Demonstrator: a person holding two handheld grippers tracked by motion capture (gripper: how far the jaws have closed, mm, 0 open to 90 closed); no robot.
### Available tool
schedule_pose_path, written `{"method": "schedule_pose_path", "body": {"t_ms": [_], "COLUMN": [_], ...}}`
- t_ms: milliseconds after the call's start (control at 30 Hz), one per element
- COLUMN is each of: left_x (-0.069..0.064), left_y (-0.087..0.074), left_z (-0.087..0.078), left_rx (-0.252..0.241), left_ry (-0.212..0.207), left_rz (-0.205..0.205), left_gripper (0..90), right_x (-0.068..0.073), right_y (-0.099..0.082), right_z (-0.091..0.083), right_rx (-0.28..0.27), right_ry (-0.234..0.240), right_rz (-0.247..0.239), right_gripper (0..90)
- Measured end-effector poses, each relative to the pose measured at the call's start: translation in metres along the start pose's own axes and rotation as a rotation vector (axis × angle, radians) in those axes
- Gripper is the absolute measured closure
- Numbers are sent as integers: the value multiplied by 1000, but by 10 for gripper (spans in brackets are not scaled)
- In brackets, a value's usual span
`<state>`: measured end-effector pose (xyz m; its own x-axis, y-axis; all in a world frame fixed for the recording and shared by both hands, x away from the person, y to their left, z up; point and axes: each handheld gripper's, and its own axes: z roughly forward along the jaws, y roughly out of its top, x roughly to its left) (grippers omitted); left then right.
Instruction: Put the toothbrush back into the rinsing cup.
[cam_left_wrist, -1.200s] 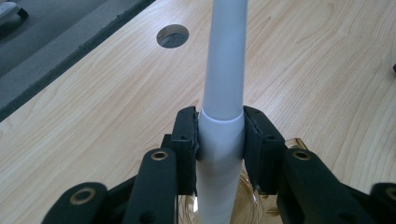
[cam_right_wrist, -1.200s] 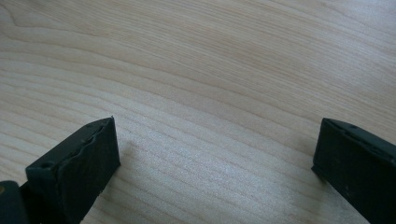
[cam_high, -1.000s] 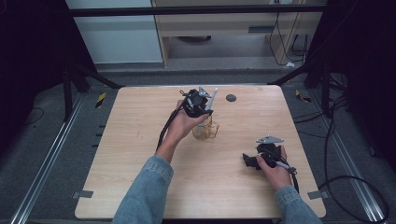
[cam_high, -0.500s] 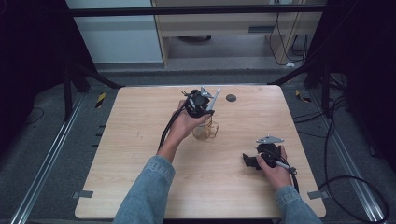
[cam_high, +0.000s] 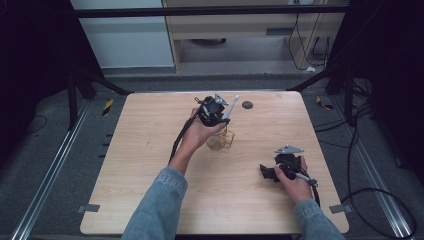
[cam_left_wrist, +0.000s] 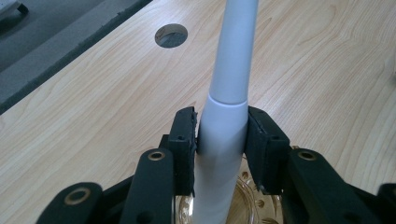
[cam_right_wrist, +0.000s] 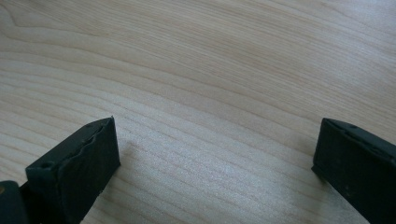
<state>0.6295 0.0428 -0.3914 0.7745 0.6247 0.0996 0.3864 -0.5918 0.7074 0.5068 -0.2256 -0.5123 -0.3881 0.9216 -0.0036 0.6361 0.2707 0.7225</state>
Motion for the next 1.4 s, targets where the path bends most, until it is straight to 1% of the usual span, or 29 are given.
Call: {"method": "schedule_pose_path", "body": {"t_ms": [200, 367, 533, 633, 733, 833, 867, 900, 1033, 1067, 1267, 1333, 1400], "left_x": [1, 0, 1, 1, 1, 1, 1, 1, 0, 0, -2, -2, -2], "left_y": [0, 1, 1, 0, -1, -1, -2, -2, -2, -2, -2, -2, -2], "left_z": [-5, -10, -14, -17, -21, -25, -26, -28, -31, -33, -38, -40, -42], "left_rx": [-6, -20, -32, -34, -48, -46, -53, -48, -58, -56, -67, -70, -79], "left_ry": [6, 11, 17, 26, 36, 40, 41, 42, 48, 48, 54, 60, 67], "left_rz": [3, -1, 6, 8, 6, 14, 13, 16, 21, 28, 39, 43, 39], "left_gripper": [633, 620, 622, 618, 611, 607, 605, 603, 585, 582, 536, 497, 446], "right_x": [0, 0, 0, 0, 0, 0, 0, 0, 0, 0, 0, 0, 0], "right_y": [0, 0, 0, 0, 0, 0, 0, 0, 0, 0, 0, 0, 0], "right_z": [0, 0, 0, 0, 0, 0, 0, 0, 0, 0, 0, 0, 0], "right_rx": [1, 0, 0, 0, 0, 0, 0, 0, -1, -1, -1, -1, -1], "right_ry": [0, 0, 0, 0, 0, 0, 0, 0, 1, 1, 1, 1, 1], "right_rz": [0, 0, 0, 0, -1, 0, 0, 0, 0, 0, -1, 0, 0], "right_gripper": [5, 5, 5, 5, 5, 5, 5, 5, 5, 5, 5, 5, 5]}}
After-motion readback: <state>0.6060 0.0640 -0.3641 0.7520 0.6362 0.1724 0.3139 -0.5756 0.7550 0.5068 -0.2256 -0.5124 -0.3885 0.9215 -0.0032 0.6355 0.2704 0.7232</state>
